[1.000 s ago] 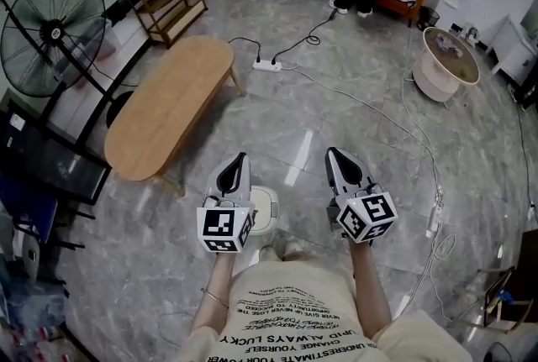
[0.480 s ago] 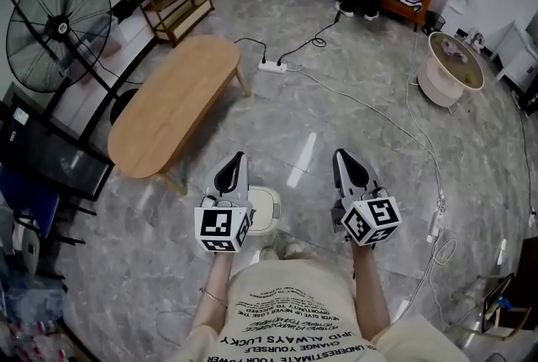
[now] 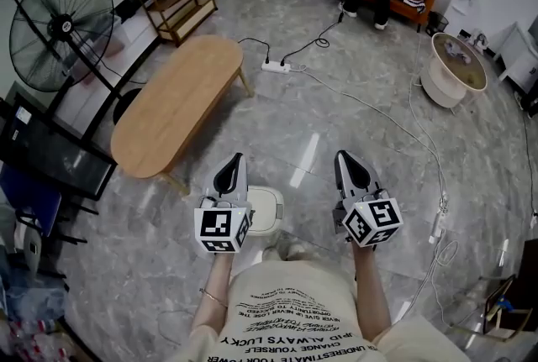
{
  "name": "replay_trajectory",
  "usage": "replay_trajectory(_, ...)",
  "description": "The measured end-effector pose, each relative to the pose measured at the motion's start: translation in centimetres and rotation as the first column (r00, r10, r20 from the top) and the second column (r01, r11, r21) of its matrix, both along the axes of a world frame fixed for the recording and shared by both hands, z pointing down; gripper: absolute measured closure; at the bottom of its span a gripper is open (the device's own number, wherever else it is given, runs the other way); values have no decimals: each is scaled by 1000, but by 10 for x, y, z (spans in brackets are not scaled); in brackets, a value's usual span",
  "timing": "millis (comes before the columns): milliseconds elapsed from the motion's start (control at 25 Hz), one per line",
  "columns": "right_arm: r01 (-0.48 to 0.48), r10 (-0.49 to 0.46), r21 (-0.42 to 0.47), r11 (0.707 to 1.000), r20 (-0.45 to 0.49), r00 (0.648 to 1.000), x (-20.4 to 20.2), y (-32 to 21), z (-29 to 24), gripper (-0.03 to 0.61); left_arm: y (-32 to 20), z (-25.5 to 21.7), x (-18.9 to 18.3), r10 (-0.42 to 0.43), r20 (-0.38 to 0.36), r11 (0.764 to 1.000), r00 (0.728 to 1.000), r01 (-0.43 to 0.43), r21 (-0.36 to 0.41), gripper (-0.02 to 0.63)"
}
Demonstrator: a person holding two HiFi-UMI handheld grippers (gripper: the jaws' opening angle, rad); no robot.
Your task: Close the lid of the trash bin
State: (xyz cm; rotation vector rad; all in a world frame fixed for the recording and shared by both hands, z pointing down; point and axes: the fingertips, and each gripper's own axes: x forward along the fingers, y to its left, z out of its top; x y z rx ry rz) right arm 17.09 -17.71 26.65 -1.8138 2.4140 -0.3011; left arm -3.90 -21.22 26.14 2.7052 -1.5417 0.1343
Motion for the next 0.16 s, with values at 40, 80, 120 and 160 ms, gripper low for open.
replay_trajectory(40, 1, -1, -1, 1000, -1, 1000, -1, -1, 0, 574, -1, 0, -1, -2, 0, 1000, 1000, 2, -1, 591)
replay_trajectory(80, 2, -2, -2, 1000, -3, 1000, -1, -1, 0, 574, -1, 1, -2, -4, 1, 1000, 1000, 4, -2, 591)
replay_trajectory(120, 3, -3, -3, 1000, -5, 1000, -2, -2, 0, 574, -2, 1, -3, -6, 2, 1000, 1000, 6, -3, 591)
replay_trajectory(160, 4, -4, -4, 1000, -7, 1000, -2, -2, 0, 574, -2, 1, -4, -8, 2, 1000, 1000, 8, -4, 591)
